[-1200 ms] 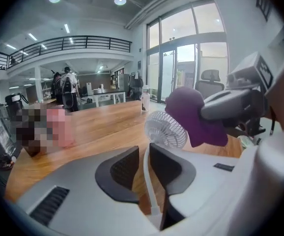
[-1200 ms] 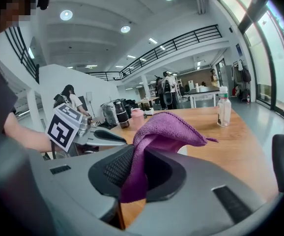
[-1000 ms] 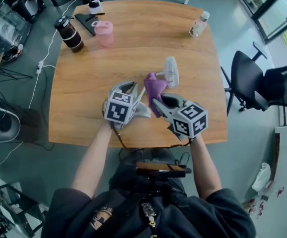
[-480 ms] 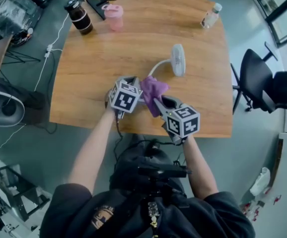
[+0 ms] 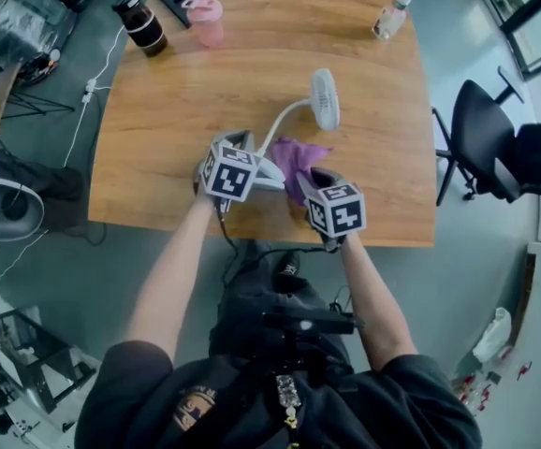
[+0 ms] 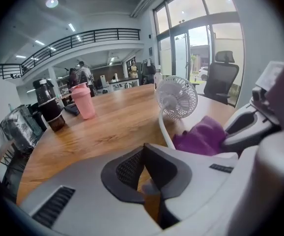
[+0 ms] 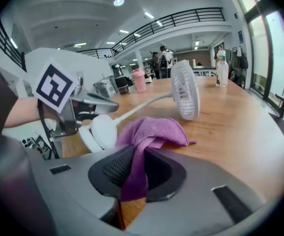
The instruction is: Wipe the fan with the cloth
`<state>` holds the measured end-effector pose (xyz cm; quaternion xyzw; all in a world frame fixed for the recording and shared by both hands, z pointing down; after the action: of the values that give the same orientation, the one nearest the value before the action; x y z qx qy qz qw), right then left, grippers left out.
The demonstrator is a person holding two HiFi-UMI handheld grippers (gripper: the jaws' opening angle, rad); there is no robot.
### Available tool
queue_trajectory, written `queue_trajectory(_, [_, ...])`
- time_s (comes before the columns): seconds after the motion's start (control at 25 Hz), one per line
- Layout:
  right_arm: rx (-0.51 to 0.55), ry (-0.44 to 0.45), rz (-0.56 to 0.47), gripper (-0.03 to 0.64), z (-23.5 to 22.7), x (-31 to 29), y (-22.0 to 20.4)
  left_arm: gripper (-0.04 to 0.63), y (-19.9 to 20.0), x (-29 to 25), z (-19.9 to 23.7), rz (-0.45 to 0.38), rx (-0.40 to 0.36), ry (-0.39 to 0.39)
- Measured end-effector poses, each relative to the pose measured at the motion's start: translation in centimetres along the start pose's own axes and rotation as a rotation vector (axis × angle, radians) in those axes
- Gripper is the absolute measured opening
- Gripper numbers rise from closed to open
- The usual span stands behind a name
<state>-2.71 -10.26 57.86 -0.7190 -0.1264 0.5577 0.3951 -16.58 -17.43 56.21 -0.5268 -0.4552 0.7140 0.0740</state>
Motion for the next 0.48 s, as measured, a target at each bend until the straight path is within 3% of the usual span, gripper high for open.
queue_trajectory(0.24, [-0.048,0.062,-0.215,0.072,-1.3,5.8,3.8,0.006,1.5,3.6,-0.6,-0.110,0.008,0.078])
queue_trajectory(0.48, [-0.084,0.088,-0.441,0.072,-0.3,13.5,7.9,0.006,4.4,11.2,-4.8,-0.290,0.013,0.070])
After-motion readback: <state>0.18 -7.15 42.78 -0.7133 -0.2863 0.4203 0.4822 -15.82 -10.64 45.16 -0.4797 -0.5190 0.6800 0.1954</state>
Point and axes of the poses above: the fingertips, and each gripper's own axes: x backward along the fingers, z to its left, y out of its top, the point moved 1 cm from there along x, backward along the fingers, and after that the axes turned 13 degrees about -y, right-handed, at the moved point
